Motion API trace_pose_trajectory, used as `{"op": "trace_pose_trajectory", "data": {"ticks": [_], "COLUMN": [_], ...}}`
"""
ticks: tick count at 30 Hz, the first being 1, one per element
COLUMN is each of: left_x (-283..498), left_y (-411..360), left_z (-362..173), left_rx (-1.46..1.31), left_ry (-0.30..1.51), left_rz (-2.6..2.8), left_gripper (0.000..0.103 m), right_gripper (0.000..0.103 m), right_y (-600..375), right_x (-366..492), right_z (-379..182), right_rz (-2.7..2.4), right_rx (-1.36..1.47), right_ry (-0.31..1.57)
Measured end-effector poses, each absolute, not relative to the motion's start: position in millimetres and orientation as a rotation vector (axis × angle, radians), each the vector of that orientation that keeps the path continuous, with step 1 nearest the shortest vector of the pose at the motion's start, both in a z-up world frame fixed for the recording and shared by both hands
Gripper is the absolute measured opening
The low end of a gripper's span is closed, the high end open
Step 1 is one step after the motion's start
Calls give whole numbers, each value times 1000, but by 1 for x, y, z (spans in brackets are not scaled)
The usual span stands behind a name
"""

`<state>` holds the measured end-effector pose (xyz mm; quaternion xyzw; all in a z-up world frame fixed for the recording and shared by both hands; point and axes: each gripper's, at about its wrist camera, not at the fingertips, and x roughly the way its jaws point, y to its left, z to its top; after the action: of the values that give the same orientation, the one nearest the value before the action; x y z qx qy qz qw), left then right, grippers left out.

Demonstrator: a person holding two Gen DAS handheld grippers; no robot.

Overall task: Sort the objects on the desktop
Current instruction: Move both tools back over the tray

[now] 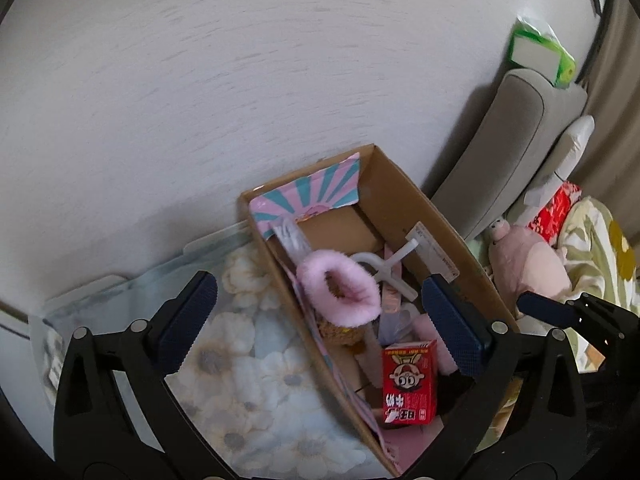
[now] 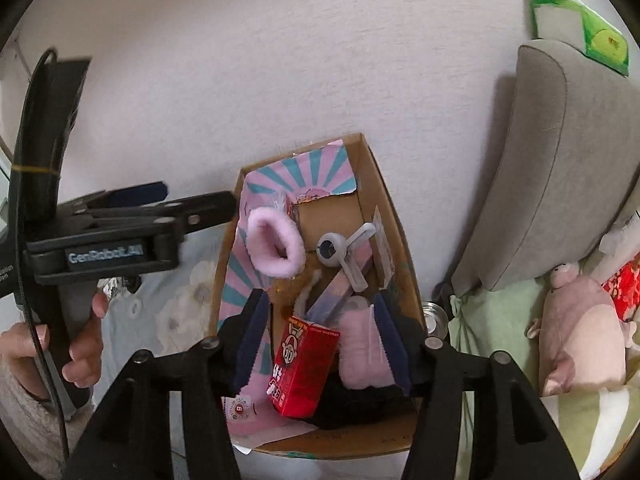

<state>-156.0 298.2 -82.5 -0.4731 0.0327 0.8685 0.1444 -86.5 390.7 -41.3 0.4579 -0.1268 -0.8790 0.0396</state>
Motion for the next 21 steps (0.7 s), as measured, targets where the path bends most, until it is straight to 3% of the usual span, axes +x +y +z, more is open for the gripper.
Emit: {"op": "trace_pose_trajectory", "data": {"ticks": [12, 21], "left_x": [-129, -107], "left_y": [244, 149], "left_z": [-76, -69], "left_rx": [-1366, -1436], "left_ry": [64, 2], "left_rz": [2556, 2691], "left_gripper": [102, 102], "right_gripper": [52, 52], "right_y": [370, 341], "right_x": [-80, -90], "right_z": [-31, -31], "right_rz": [-2714, -2663], "right_rx": [1377, 1336], "right_ry": [-406, -425]}}
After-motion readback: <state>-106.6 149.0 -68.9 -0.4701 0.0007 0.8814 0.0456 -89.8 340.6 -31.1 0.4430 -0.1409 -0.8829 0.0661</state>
